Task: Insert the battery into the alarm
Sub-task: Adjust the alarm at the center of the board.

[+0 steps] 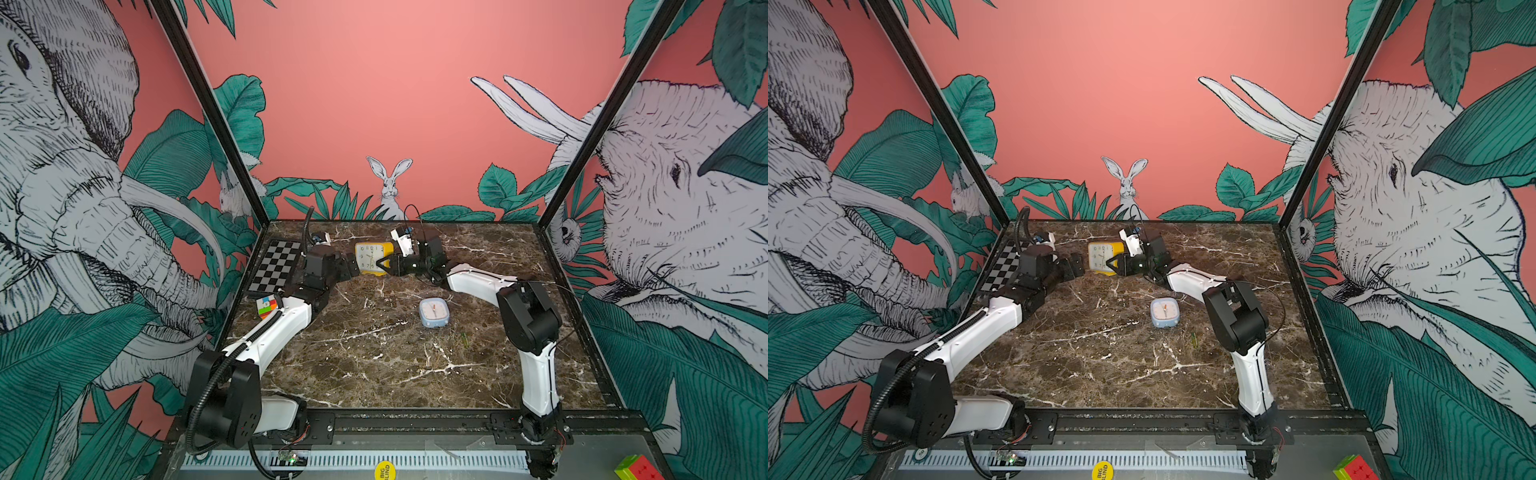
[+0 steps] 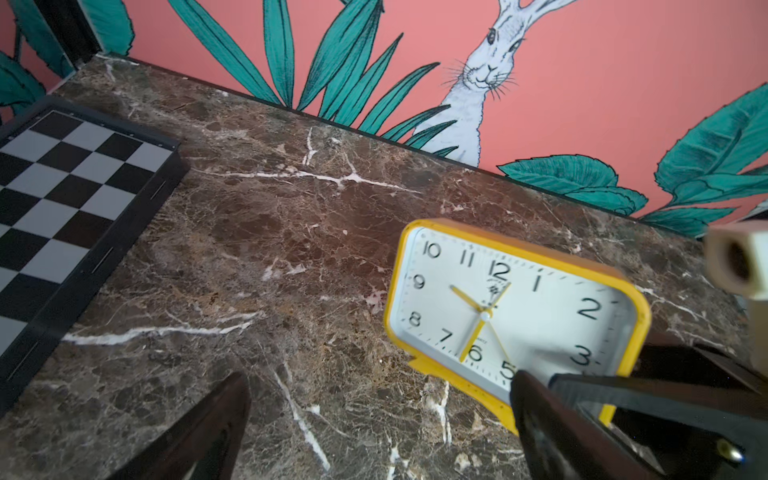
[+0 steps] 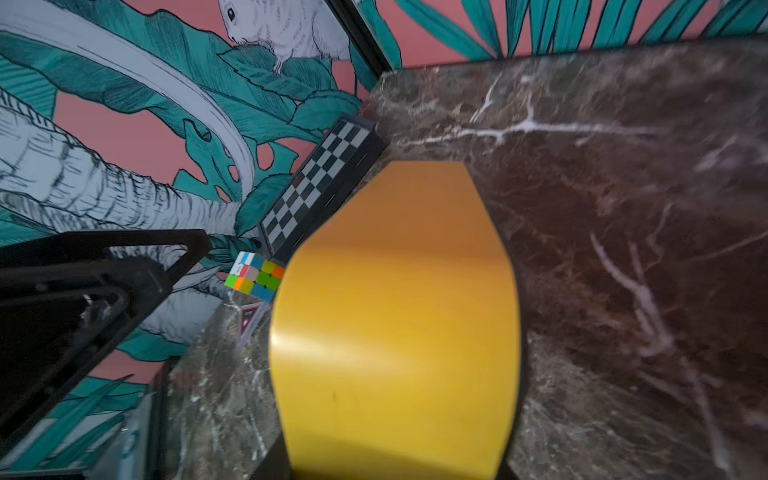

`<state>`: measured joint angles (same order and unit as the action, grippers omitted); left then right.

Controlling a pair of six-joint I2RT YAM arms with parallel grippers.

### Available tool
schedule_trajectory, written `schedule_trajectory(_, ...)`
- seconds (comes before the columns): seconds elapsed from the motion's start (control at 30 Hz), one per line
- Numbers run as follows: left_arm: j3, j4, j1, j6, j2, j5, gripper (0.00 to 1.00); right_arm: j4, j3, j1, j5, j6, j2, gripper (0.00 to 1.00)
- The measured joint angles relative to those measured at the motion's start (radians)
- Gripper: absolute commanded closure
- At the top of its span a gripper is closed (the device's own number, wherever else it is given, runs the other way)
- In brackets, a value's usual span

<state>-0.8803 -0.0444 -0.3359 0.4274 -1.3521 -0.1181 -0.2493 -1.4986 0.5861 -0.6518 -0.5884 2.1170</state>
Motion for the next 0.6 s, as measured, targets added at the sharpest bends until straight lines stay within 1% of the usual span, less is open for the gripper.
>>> schedule_trajectory(0.1, -0.004, -0.015, 0.002, -0.042, -0.052, 0.049, 0.01, -0.023, -0.031, -0.019, -0.078, -0.134, 0.068, 0.84)
schedule_trajectory(0.23, -0.017, -0.024, 0.016, -0.061, -0.129, 0.127, 0.01, -0.022, -0.062, -0.04, -0.161, -0.266, 0.129, 0.81)
schedule_trajectory(0.33, -0.017, -0.053, 0.032, -0.058, -0.177, 0.184, 0.01, 0.01, -0.09, -0.051, -0.184, -0.319, 0.14, 0.75)
schedule_trajectory(0.47, -0.023, -0.103, 0.045, -0.05, -0.245, 0.244, 0.01, 0.069, -0.119, -0.06, -0.206, -0.352, 0.15, 0.61)
schedule_trajectory(0.6, -0.036, -0.138, 0.051, -0.034, -0.307, 0.288, 0.02, 0.113, -0.158, -0.072, -0.225, -0.372, 0.169, 0.54)
